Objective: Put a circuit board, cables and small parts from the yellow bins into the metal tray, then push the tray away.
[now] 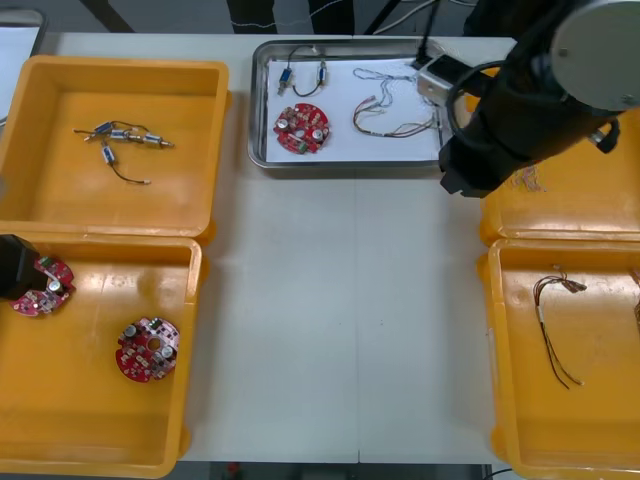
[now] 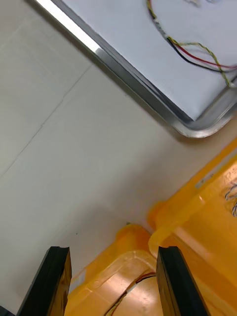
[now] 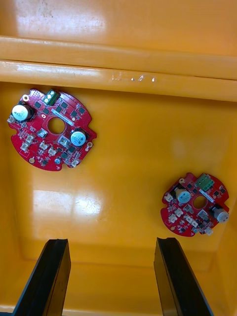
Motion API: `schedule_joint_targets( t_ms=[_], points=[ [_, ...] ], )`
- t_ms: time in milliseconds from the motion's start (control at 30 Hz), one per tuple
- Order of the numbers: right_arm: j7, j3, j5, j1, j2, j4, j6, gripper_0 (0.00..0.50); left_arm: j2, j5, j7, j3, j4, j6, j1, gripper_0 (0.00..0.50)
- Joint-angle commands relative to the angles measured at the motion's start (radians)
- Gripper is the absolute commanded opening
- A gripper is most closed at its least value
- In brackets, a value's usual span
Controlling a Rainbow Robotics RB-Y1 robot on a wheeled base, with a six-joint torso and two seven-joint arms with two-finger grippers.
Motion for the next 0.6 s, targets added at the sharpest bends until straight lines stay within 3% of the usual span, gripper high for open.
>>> schedule_joint_targets(
  t_ms=[33,267,600],
  points=[
    [-0.138,-0.113,-0.026,0.106,-0.104,-0.098,0.005,0.500,0.015,-0.008,-0.076,0.031,-0.025,-0.009,0.019,0.500],
    [-0.290,-0.325,-0.082,0.294,-0.171,-0.167,0.005,0.500,0.015,-0.008,-0.076,0.031,-0.025,-0.009,0.019,0.500],
    [-0.281,-0.546,-0.046,0.480,-0.194,-0.204,0.005,0.500,0.015,-0.008,-0.076,0.031,-0.025,-0.009,0.019,0.500]
  ],
)
